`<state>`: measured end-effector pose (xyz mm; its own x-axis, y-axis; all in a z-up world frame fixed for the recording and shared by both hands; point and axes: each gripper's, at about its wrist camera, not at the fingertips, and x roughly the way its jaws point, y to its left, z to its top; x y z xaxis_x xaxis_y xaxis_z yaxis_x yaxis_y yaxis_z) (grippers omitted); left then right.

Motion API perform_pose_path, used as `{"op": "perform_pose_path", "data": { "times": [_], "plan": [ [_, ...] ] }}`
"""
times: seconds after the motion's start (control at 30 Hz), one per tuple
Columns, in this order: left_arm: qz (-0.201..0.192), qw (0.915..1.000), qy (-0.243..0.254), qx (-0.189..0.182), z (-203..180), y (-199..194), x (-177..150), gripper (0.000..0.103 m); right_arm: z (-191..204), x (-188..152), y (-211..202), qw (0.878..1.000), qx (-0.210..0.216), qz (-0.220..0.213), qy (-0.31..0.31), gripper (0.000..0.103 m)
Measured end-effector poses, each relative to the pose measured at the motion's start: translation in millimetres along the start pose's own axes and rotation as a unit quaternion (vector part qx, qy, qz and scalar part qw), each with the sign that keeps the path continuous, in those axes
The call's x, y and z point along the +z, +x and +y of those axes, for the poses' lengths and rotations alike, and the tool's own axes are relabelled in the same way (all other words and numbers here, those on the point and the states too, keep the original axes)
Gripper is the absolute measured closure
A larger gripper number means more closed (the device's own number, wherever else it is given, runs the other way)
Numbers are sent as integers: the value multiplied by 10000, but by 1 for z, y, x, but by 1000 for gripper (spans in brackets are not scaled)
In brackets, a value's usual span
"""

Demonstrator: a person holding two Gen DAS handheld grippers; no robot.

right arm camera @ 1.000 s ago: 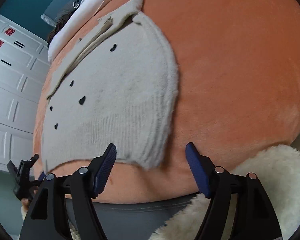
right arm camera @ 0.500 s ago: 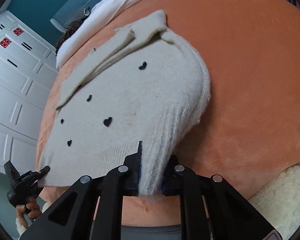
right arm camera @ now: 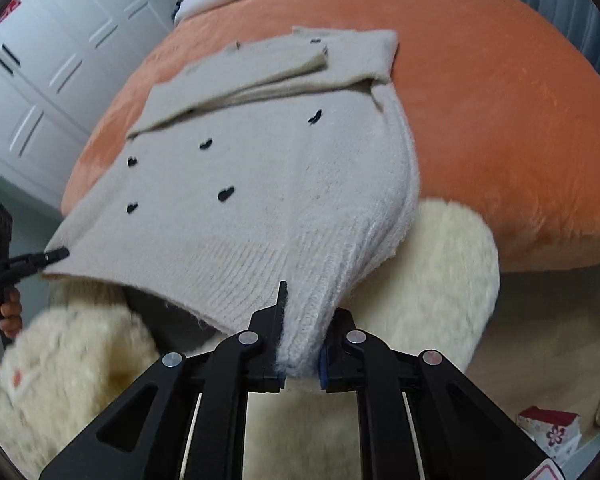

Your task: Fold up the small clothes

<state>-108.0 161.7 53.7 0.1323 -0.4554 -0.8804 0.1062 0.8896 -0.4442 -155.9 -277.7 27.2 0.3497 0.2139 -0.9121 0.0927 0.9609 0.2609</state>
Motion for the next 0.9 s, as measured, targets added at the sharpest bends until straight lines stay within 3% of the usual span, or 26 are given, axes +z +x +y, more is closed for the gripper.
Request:
{"op": "perform_pose_path", "data": {
  "times": [0.1, 0.2, 0.27, 0.37, 0.43, 0.47, 0.5, 0.53, 0.6, 0.63, 0.7, 0.77, 0.9],
  "plan": [
    [74, 9999, -27, -67, -4, -29, -11, 97, 3, -30, -16, 9992, 213, 342, -32, 93],
    [-548, 9978, 32, -376, -22, -66, 25, 96, -1, -7, -42, 9987, 465, -184, 105, 93],
    [-1064, 9920, 247, -630, -38, -78, 65, 96, -7, 36, -56, 9940, 638, -853, 262, 93],
    [-1761, 9817, 527, -504, -56, -73, 135, 96, -20, 115, -53, 9762, 913, -1883, 567, 91],
    [-2095, 9760, 449, -384, -58, -54, 181, 94, -31, 158, -34, 9659, 1008, -2262, 756, 90],
    [-2116, 9756, 427, -396, -56, -40, 200, 91, -33, 173, -24, 9617, 819, -2467, 870, 85],
    [-2145, 9752, 395, -367, -51, -29, 212, 90, -38, 185, -9, 9565, 542, -2660, 1068, 70],
    [-2177, 9753, 291, -252, -45, -15, 223, 85, -43, 192, 6, 9530, 278, -2725, 1293, 62],
    [-2214, 9745, 95, 355, -25, 9, 230, 81, -47, 194, 27, 9469, -15, -2750, 1666, 62],
    [-2259, 9720, -48, 650, -15, 16, 230, 77, -50, 189, 33, 9439, 38, -2763, 1809, 62],
    [-2390, 9699, -149, 448, 1, 16, 216, 67, -51, 175, 40, 9412, 2, -2783, 1913, 52],
    [-2532, 9667, -207, 317, 11, 16, 206, 45, -52, 165, 43, 9445, -189, -2753, 1783, 45],
    [-2325, 9707, -6, 613, 8, 45, 221, 39, -38, 191, 63, 9603, -739, -2451, 1103, 41]
  ]
}}
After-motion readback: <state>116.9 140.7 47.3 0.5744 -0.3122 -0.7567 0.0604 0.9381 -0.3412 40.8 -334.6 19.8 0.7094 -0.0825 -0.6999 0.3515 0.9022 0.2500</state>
